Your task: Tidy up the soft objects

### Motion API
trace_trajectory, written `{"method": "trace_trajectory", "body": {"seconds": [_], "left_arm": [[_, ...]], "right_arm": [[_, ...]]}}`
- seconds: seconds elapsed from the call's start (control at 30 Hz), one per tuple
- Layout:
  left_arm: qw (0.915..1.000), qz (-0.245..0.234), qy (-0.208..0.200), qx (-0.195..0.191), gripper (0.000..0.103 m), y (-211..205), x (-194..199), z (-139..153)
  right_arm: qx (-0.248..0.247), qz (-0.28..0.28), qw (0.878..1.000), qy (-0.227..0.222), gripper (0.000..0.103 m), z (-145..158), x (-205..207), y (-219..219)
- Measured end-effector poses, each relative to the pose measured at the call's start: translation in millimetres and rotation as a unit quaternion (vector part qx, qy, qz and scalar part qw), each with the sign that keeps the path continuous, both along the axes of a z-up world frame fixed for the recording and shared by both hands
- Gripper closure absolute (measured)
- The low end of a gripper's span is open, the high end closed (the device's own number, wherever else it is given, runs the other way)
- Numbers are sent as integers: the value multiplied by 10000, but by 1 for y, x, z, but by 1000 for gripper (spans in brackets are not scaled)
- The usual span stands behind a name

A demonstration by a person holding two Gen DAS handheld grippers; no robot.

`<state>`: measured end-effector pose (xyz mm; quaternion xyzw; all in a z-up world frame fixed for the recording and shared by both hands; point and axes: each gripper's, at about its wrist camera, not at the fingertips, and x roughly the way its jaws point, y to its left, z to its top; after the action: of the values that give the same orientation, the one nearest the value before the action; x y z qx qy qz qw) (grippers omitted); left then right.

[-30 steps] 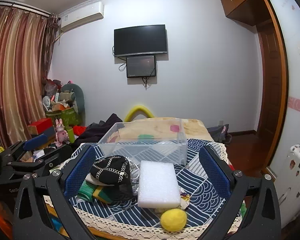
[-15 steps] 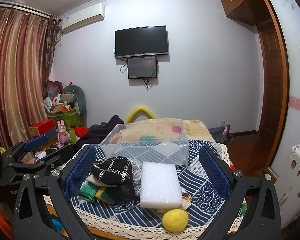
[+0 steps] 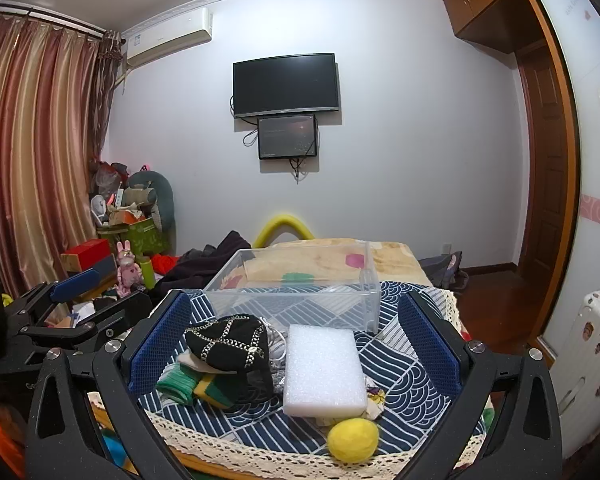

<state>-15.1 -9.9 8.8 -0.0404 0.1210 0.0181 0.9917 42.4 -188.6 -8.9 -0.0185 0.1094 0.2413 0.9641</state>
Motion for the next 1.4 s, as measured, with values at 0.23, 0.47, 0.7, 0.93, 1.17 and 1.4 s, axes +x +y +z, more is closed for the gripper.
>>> {"method": "trace_trajectory", "body": {"seconds": [0.23, 0.47, 0.7, 0.93, 1.17, 1.4], "left_arm": [[10000, 2, -16, 7, 0, -1, -1, 1], [10000, 1, -19, 10, 0, -1, -1, 1], [10000, -2, -22, 4, 0, -1, -2, 1], [10000, -9, -2, 7, 0, -2, -1, 1], [10000, -41, 75, 26, 0, -4, 6, -3], [9989, -113, 459, -62, 0, 3, 31, -19]], "right_arm": [[5, 22, 10000, -16, 0, 0, 0, 1], [9, 30, 10000, -19, 0, 0, -1, 1], [6, 30, 10000, -4, 0, 0, 0, 1], [11, 64, 10000, 59, 0, -4, 3, 2], [35, 69, 9998, 161, 0, -9, 11, -1], [36, 74, 9991, 419, 0, -19, 26, -6]]}}
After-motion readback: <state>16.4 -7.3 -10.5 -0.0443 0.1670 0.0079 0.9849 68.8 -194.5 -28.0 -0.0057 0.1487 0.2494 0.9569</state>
